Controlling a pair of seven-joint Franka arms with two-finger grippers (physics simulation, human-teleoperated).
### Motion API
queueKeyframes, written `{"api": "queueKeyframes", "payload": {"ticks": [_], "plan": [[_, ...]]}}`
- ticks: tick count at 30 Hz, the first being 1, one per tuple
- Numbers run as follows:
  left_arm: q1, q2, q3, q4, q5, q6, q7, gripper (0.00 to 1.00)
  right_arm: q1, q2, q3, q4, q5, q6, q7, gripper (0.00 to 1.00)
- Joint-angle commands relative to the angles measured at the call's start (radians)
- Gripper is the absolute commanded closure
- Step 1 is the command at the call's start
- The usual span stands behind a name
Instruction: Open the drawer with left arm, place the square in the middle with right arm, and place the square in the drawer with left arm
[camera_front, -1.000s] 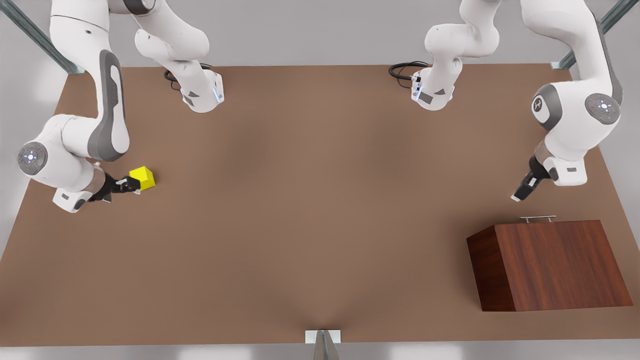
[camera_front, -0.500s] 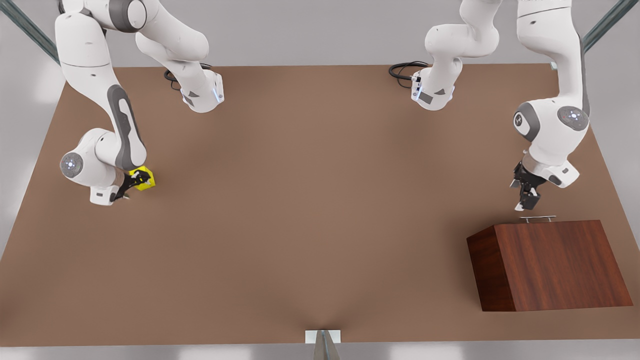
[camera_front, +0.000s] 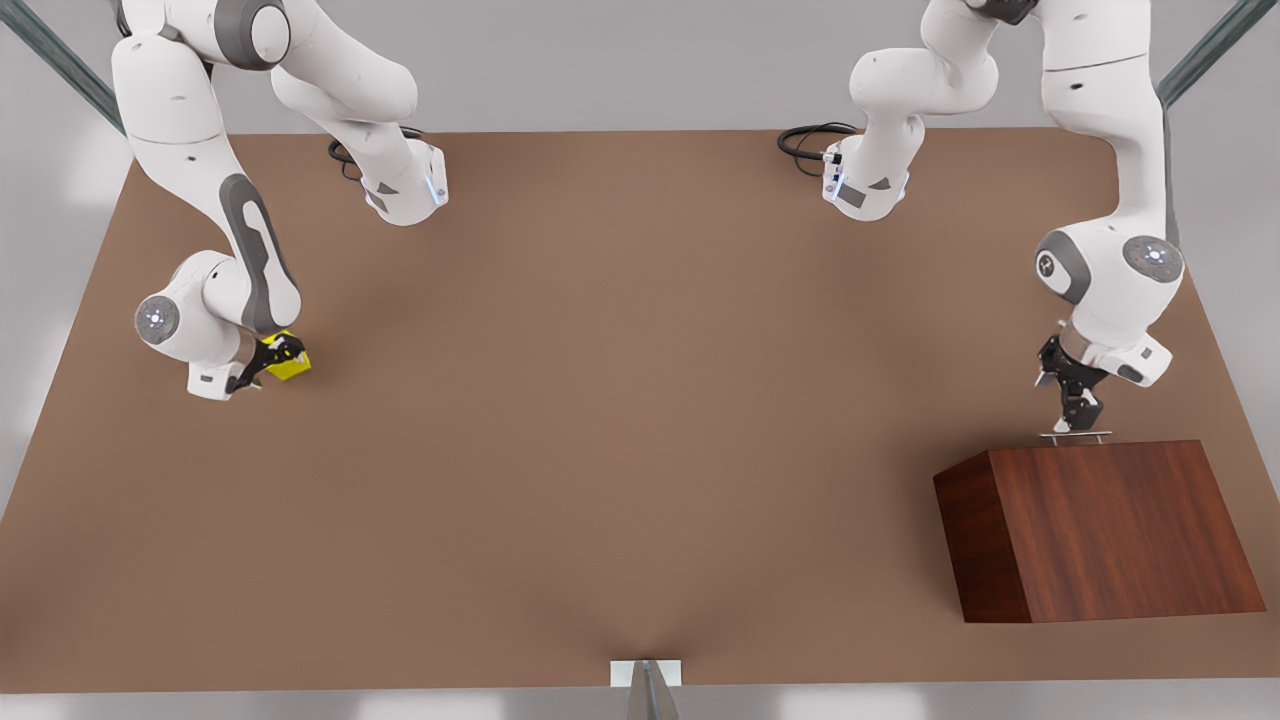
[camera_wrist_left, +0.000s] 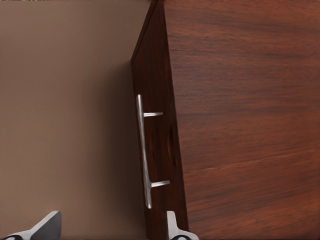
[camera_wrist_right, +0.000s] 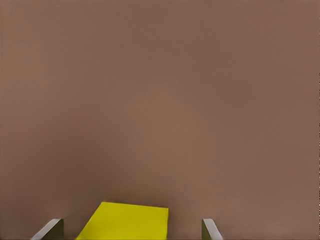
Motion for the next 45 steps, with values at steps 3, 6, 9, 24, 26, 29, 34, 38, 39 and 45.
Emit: {"api": "queueKeyframes", "payload": {"ticks": [3,6,9,24,26,29,34,38,39,45], "plan": [[0.019,0.017,0.002,0.0,-0.006,0.04,0.0,0.0,0.0,-0.001,0.0,-0.008,0.0,-0.007,-0.009,0.0],[0.02,0.025,0.004,0.002,-0.007,0.057,0.0,0.0,0.0,0.001,0.0,-0.034,0.0,0.005,-0.062,0.0],[0.038,0.056,0.004,0.005,-0.006,0.091,0.0,0.0,0.0,0.002,0.0,-0.046,0.0,0.013,-0.133,0.0],[0.057,0.129,0.002,0.009,-0.03,0.142,0.002,0.0,-0.052,-0.039,0.0,-0.109,-0.002,0.021,-0.24,0.0],[0.057,0.135,0.002,0.008,-0.032,0.142,0.0,0.0,-0.061,-0.039,-0.002,-0.109,-0.002,0.021,-0.243,0.0],[0.057,0.143,0.002,0.008,-0.032,0.142,0.002,0.0,-0.075,-0.042,-0.002,-0.129,-0.003,0.025,-0.271,0.0],[0.057,0.135,0.002,0.003,-0.038,0.129,0.0,0.0,-0.074,-0.042,-0.002,-0.124,-0.003,0.03,-0.268,0.3],[0.06,0.132,0.004,-0.001,-0.038,0.119,0.0,0.0,-0.072,-0.041,0.0,-0.121,-0.005,0.044,-0.257,0.43],[0.065,0.131,0.004,-0.001,-0.038,0.119,0.0,0.0,-0.071,-0.042,0.0,-0.121,-0.005,0.044,-0.257,0.43],[0.063,0.08,0.018,-0.055,-0.038,0.099,0.0,0.0,-0.058,-0.087,0.003,-0.118,-0.005,0.024,-0.214,0.43]]}}
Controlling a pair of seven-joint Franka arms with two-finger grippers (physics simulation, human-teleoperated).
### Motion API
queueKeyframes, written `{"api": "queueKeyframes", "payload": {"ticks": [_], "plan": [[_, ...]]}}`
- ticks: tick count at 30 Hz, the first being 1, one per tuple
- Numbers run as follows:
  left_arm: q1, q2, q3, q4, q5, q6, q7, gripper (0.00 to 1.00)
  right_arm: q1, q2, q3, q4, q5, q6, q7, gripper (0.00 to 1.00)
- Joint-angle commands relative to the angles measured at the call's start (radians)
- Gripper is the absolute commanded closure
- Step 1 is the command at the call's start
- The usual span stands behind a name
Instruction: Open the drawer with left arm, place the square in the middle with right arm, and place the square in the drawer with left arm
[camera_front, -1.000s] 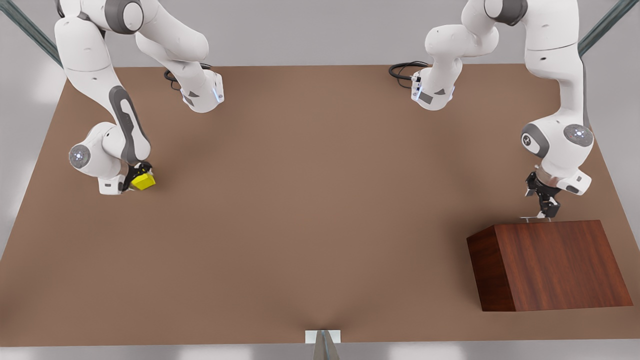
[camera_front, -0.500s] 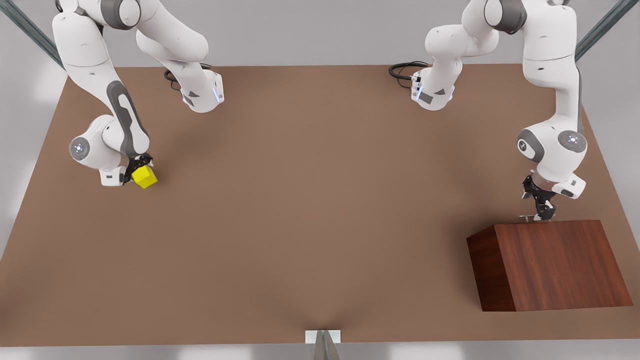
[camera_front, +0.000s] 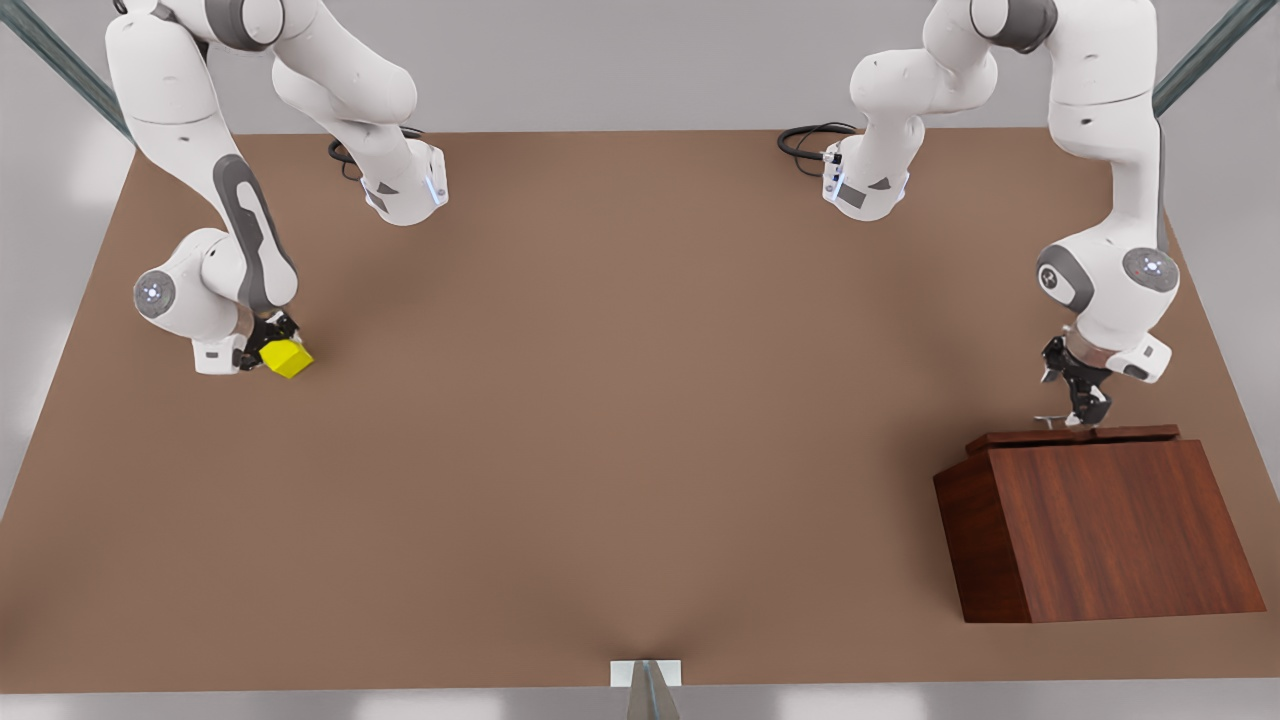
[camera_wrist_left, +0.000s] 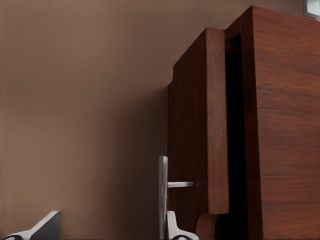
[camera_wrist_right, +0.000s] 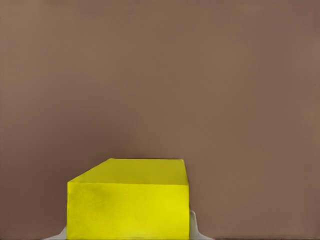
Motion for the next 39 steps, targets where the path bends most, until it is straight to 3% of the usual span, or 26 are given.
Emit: {"api": "queueKeyframes", "payload": {"ticks": [1,3,5,7,8,11,15,21,22,23,24,25,30,32,34,35,37,39], "plan": [[0.0,-0.002,0.002,-0.005,0.0,0.0,0.0,0.0,0.013,0.0,0.0,0.006,-0.003,-0.001,0.015,0.42],[0.0,-0.02,0.011,-0.013,0.0,-0.022,0.0,0.0,0.099,-0.016,0.006,0.029,0.0,-0.037,0.139,0.42],[0.0,-0.037,0.017,-0.042,0.0,-0.022,0.0,0.0,0.116,-0.03,0.16,0.064,0.0,-0.072,0.363,0.42],[0.0,-0.062,0.023,-0.071,0.0,-0.022,0.0,0.0,0.117,-0.039,0.393,0.123,0.001,-0.083,0.625,0.42],[0.0,-0.08,0.023,-0.091,0.0,-0.022,0.0,0.0,0.16,-0.034,0.46,0.169,0.0,-0.09,0.719,0.42],[0.0,-0.106,0.035,-0.12,0.001,-0.023,0.002,0.0,0.453,0.085,0.464,0.394,0.0,-0.094,0.912,0.42],[-0.002,-0.134,0.04,-0.145,0.0,-0.025,0.002,0.0,0.729,0.418,0.459,0.848,0.0,-0.094,1.044,0.42],[-0.002,-0.164,0.051,-0.16,0.001,-0.054,0.003,0.0,0.936,0.676,0.421,1.126,-0.034,-0.106,1.122,0.4],[-0.002,-0.167,0.052,-0.166,0.001,-0.057,0.003,0.0,0.95,0.693,0.392,1.141,-0.034,-0.103,1.161,0.32],[-0.002,-0.174,0.054,-0.172,0.001,-0.057,0.003,0.0,0.949,0.684,0.378,1.141,-0.034,-0.106,1.161,0.14],[-0.002,-0.181,0.068,-0.183,0.001,-0.057,0.003,0.0,0.946,0.682,0.373,1.143,-0.032,-0.104,1.162,0.03],[-0.002,-0.184,0.068,-0.188,0.003,-0.057,0.003,0.0,0.947,0.682,0.362,1.141,-0.034,-0.104,1.161,0.0],[-0.002,-0.224,0.08,-0.217,0.003,-0.085,0.005,0.0,0.949,0.649,0.358,1.132,-0.035,-0.106,1.158,0.0],[-0.003,-0.267,0.089,-0.218,0.007,-0.138,0.006,0.0,0.918,0.457,0.352,0.979,-0.034,-0.107,1.156,0.0],[-0.012,-0.381,0.1,-0.211,0.087,-0.279,0.014,0.0,0.731,0.176,0.347,0.733,-0.032,-0.141,1.154,0.0],[-0.049,-0.448,0.103,-0.179,0.151,-0.374,0.015,0.0,0.575,0.061,0.345,0.698,-0.029,-0.314,1.155,0.0],[-0.103,-0.421,0.097,-0.028,0.176,-0.508,0.164,0.0,0.305,-0.043,0.303,0.713,-0.02,-0.612,1.151,0.0],[-0.17,-0.329,0.083,0.07,0.161,-0.516,0.44,0.0,0.123,-0.08,0.307,0.727,-0.037,-0.649,1.119,0.0]]}}
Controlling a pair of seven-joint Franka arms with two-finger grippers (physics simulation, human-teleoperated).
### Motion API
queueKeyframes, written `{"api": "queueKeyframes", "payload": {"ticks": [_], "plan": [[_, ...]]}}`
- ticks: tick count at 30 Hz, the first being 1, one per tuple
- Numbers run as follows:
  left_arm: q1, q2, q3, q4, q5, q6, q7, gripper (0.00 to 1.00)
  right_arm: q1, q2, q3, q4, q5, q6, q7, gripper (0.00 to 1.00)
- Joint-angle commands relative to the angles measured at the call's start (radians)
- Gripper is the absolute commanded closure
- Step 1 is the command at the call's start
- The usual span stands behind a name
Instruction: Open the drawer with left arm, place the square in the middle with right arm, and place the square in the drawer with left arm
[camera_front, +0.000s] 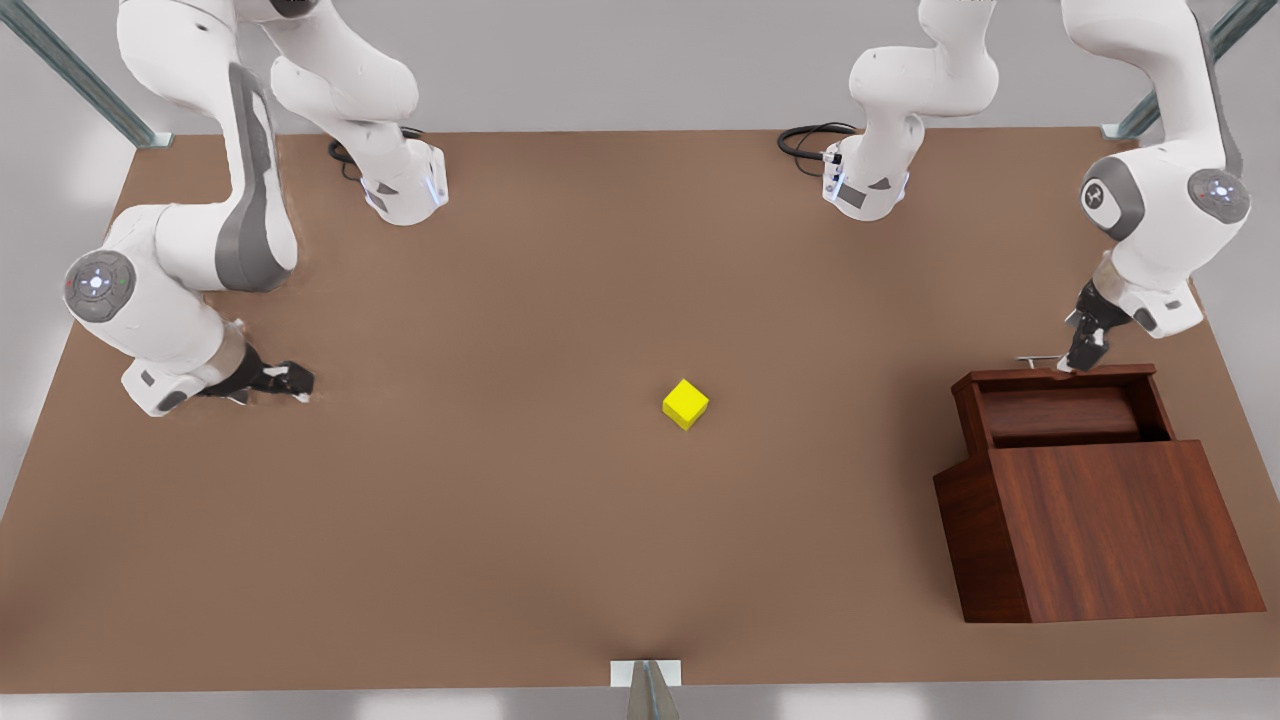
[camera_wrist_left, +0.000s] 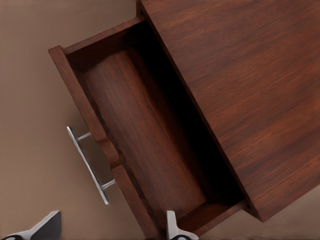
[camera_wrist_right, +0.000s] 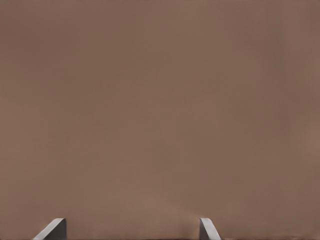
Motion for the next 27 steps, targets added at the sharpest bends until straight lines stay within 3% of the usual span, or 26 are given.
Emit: {"api": "queueKeyframes", "payload": {"ticks": [1,2,5,8,12,16,23,27], "plan": [[-0.021,0.021,-0.002,0.022,0.02,-0.002,0.028,0.0,0.053,-0.013,-0.003,0.007,0.0,-0.013,-0.001,0.0],[-0.052,0.09,-0.053,0.105,-0.031,-0.044,0.066,0.0,0.051,-0.027,-0.014,0.037,0.0,-0.057,-0.004,0.0],[-0.119,0.338,-0.191,0.566,-0.148,-0.363,0.171,0.0,0.051,-0.002,-0.02,0.096,-0.002,-0.099,0.005,0.0],[-0.121,0.466,-0.369,0.748,-0.135,-0.468,0.424,0.0,0.048,0.019,-0.022,0.158,0.015,-0.114,0.006,0.0],[-0.151,0.547,-0.533,0.765,-0.117,-0.454,0.616,0.0,0.045,0.019,-0.022,0.17,0.015,-0.108,0.006,0.0],[-0.297,0.63,-0.534,0.757,-0.051,-0.318,0.659,0.0,0.044,0.021,-0.032,0.181,0.018,-0.113,0.002,0.0],[-0.404,0.736,-0.534,0.745,-0.022,-0.135,0.649,0.0,0.047,0.048,-0.032,0.259,0.02,-0.103,0.008,0.0],[-0.438,0.702,-0.531,0.576,-0.011,0.0,0.652,0.0,0.041,0.048,-0.034,0.261,0.018,-0.114,0.006,0.0]]}}
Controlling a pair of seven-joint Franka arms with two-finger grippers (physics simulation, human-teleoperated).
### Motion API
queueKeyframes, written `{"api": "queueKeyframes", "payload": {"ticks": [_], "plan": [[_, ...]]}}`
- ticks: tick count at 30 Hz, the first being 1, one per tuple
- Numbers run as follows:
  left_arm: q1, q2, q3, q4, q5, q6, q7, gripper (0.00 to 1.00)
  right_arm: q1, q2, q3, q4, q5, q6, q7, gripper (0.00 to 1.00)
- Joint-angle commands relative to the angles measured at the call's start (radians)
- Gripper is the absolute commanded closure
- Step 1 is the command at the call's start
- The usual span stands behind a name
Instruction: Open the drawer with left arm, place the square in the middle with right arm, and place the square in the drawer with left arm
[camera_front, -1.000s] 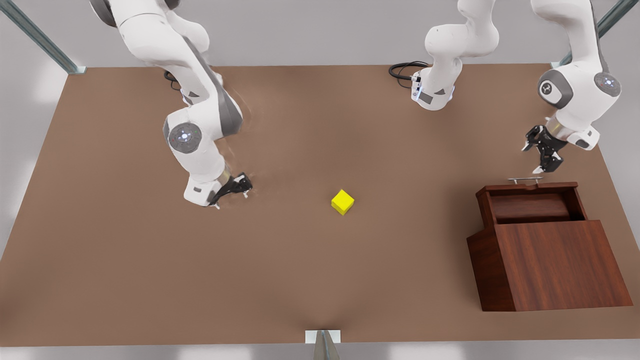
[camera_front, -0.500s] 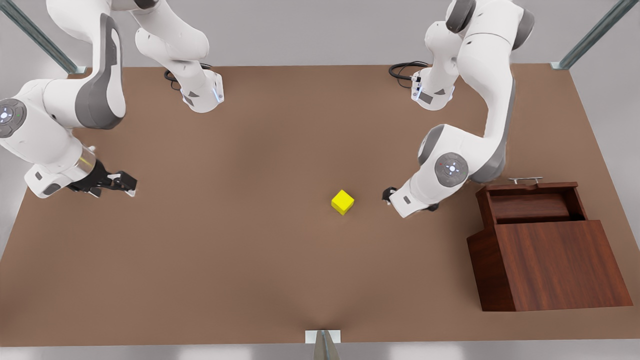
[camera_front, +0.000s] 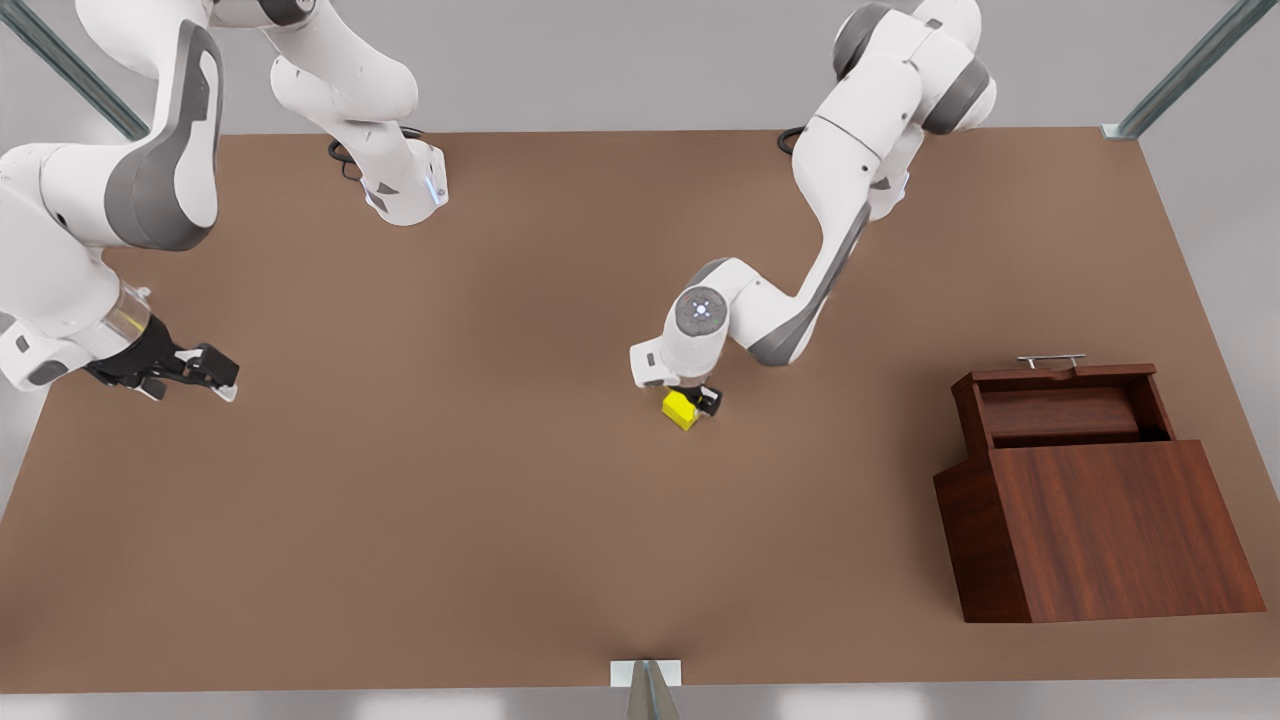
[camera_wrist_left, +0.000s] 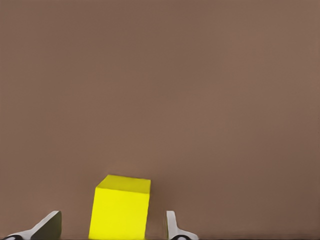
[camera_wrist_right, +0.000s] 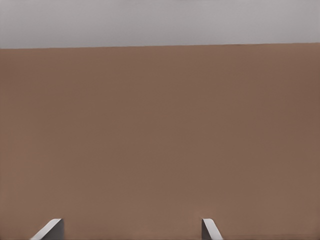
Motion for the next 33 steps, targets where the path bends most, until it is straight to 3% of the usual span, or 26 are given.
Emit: {"api": "queueKeyframes", "payload": {"ticks": [1,8,24,25,26,28,33], "plan": [[0.0,0.0,-0.001,-0.003,0.063,0.003,-0.001,0.0,0.001,0.0,0.0,0.001,-0.001,0.0,0.001,0.0],[-0.015,0.017,0.007,-0.097,0.122,0.098,0.002,0.0,-0.002,0.003,0.0,0.002,0.002,0.011,0.005,0.0],[-0.015,0.094,0.024,-0.121,0.142,0.161,-0.007,0.0,-0.002,0.003,-0.001,0.001,0.001,0.003,0.005,0.0],[-0.015,0.096,0.024,-0.12,0.142,0.167,-0.008,0.08,-0.002,0.003,-0.001,0.001,0.001,0.003,0.005,0.0],[-0.015,0.097,0.024,-0.12,0.142,0.167,-0.008,0.24,-0.002,0.003,-0.001,0.001,0.001,0.003,0.005,0.0],[-0.015,0.097,0.024,-0.118,0.142,0.167,-0.008,0.39,-0.002,0.003,-0.001,0.001,0.001,0.003,0.005,0.0],[-0.015,0.099,0.028,-0.118,0.142,0.167,-0.008,0.4,-0.002,0.004,-0.001,-0.001,0.001,0.004,0.005,0.0]]}}
